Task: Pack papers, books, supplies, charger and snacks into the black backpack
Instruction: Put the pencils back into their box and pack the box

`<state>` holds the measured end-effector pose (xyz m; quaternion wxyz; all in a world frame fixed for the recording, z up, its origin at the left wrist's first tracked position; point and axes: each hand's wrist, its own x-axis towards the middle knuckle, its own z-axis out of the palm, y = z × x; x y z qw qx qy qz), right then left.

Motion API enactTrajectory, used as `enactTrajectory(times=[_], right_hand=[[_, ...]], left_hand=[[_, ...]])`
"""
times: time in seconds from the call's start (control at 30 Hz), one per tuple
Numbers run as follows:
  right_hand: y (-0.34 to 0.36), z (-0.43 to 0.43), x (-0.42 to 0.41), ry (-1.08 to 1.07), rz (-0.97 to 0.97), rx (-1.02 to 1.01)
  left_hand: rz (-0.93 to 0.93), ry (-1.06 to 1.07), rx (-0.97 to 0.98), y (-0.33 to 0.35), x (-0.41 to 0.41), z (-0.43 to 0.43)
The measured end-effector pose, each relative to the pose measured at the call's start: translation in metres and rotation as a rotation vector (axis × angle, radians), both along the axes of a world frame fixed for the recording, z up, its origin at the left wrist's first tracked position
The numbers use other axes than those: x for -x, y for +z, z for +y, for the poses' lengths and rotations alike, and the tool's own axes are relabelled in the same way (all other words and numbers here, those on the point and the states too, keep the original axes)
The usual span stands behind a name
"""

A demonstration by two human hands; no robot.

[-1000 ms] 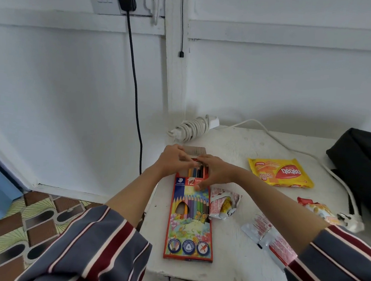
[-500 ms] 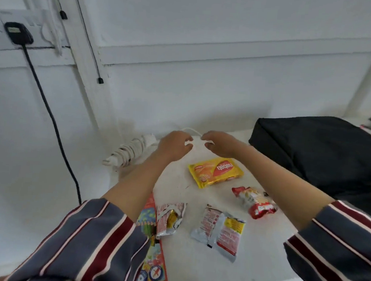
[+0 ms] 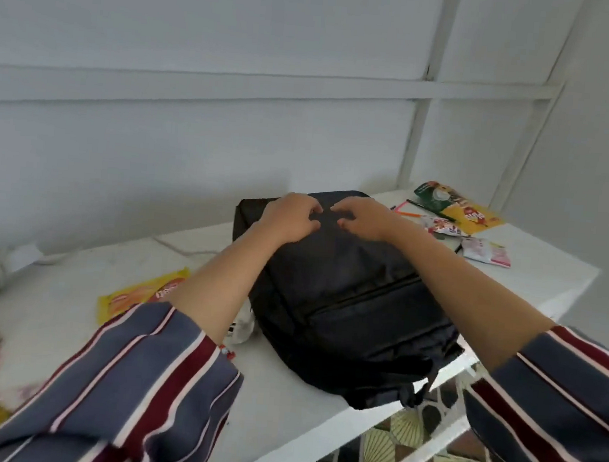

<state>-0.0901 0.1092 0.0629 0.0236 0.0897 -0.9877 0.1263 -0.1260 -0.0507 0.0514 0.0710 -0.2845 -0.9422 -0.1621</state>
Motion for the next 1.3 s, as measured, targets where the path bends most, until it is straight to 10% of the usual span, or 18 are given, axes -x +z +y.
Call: enactTrajectory(times=[0.7, 1.3], right_hand=[[-0.040, 0.263, 0.099, -0.172, -0.004, 0.105], [-0.085, 0.325, 0.250, 0.203, -0.030, -0.004]], left_hand=[[-0.074, 0.018, 0.049, -0.008, 0.110, 0.235], [-0.343, 0.317, 0.037, -0.055, 0.200, 0.298]])
